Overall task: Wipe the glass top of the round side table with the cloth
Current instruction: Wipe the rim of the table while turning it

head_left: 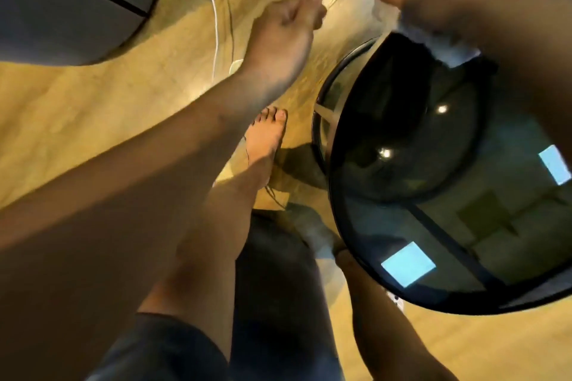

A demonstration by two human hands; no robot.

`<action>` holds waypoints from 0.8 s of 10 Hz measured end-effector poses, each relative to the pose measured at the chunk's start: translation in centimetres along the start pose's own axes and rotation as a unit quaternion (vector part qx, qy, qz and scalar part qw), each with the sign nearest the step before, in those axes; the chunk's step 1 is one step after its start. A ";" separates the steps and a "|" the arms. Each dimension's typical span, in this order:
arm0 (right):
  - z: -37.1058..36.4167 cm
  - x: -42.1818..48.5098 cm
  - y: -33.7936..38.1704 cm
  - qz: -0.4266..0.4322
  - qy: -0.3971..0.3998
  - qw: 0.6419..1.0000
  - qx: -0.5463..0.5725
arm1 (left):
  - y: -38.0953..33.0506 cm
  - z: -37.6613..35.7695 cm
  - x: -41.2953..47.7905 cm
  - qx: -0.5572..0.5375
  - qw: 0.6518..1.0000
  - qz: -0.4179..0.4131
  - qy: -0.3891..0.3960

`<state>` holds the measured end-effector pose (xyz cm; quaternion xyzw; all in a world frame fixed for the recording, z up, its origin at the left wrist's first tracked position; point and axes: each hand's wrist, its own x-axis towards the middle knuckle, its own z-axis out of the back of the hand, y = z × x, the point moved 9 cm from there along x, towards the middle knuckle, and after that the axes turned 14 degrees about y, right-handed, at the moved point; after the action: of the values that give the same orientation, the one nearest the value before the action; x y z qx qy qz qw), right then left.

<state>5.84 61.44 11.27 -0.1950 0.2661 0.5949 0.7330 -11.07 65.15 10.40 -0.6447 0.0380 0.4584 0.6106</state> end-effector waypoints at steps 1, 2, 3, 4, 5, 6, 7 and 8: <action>-3.2 -1.5 6.4 0.139 -0.029 0.987 -0.078 | -2.0 -0.1 0.0 0.002 0.995 -0.094 0.016; -1.4 -2.7 5.6 0.081 -0.077 0.993 -0.040 | 5.4 -1.1 5.7 0.057 0.987 -0.026 0.149; -2.2 -7.0 8.7 0.067 -0.122 0.987 -0.074 | 4.5 -1.1 8.3 0.296 0.948 -0.037 0.111; -3.5 -10.1 12.4 0.122 -0.102 0.987 -0.028 | -3.9 -2.8 4.1 0.354 0.930 -0.098 0.016; -8.1 -14.9 15.9 0.153 -0.075 0.983 -0.073 | -6.9 -8.4 -4.6 0.486 0.845 -0.211 0.068; -11.9 -18.2 18.6 0.162 -0.056 0.980 -0.101 | -5.6 -11.7 -8.1 0.560 0.792 -0.230 0.079; -16.4 -23.5 19.5 0.182 -0.058 0.976 -0.100 | -1.7 -15.1 -12.4 0.623 0.739 -0.231 0.109; -21.0 -28.1 18.5 0.188 0.004 0.958 -0.216 | 0.0 -16.7 -16.1 0.618 0.736 -0.245 0.130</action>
<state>-19.75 31.17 12.90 -0.2974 0.1665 0.7646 0.5469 -11.30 43.22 17.95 -0.1656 0.2324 0.0804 0.9550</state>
